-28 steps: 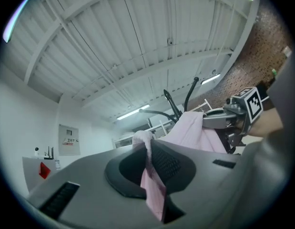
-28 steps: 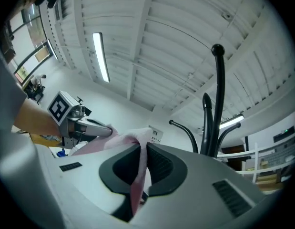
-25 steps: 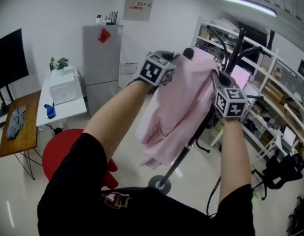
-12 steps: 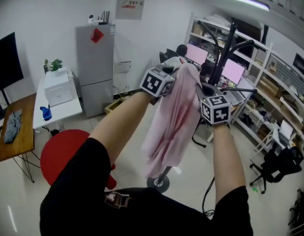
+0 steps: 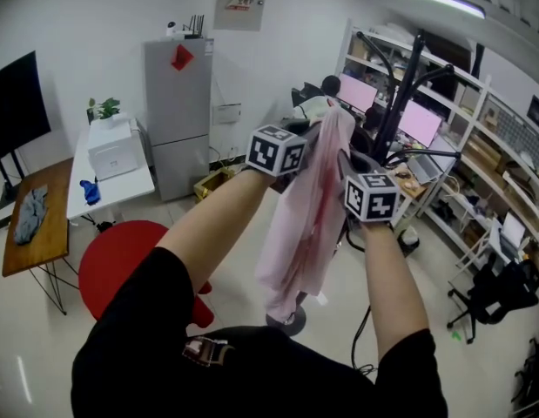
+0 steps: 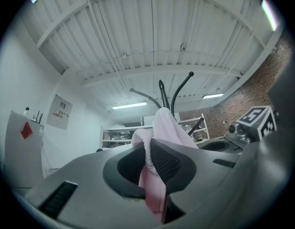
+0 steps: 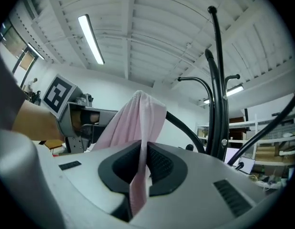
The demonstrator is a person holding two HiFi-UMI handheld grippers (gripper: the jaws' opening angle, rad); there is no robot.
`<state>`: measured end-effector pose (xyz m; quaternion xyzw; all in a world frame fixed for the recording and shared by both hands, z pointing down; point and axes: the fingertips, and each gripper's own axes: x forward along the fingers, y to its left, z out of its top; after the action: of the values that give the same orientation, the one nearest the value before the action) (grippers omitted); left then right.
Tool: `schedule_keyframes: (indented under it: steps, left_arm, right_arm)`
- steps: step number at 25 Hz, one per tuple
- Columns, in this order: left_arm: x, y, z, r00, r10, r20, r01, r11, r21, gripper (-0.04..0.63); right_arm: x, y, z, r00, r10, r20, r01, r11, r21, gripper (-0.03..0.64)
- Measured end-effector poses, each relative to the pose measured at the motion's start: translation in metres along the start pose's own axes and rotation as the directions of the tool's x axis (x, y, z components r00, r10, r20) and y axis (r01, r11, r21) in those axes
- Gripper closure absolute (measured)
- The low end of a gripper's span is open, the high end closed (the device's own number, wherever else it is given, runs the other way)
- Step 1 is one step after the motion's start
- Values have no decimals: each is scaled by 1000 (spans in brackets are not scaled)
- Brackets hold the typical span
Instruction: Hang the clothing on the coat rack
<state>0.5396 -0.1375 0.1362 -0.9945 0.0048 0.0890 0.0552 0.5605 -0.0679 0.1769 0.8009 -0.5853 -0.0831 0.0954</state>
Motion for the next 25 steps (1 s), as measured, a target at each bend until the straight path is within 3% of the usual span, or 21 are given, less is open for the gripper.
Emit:
schedule_keyframes:
  steps: [4,9,12,14,17,21,25]
  left_arm:
    - [-22,-1,1,998,-40,56,43,997,-57,569]
    - [-54,15,-11,998,-34,62,41,992,-115,407]
    - [-94,25,-19,996,-10,86,19,994,-105,408]
    - [-127,23,-22,994,-10,110,22,994,-103,408]
    - [-186,15,-33,990,-9,137,22,995,-94,408]
    - [-259,14,-57,993,39,111,-34,998,-53,416]
    - [-353,28,-85,984,164,68,-161,986,-51,538]
  right_arm:
    - [-10,6,-9,1000,11,23,-12,999,39,550]
    - [-39,2,-13,997,-21,80,16,998,69,429]
    - [-71,10,-2,988,-10,154,4,999,43,425]
    - [-94,23,5,976,55,209,-59,998,15,425]
    - [-112,54,6,941,216,261,-223,975,-5,425]
    - [-108,92,-6,882,380,280,-405,914,35,465]
    - [-85,159,-24,793,526,307,-565,823,49,559]
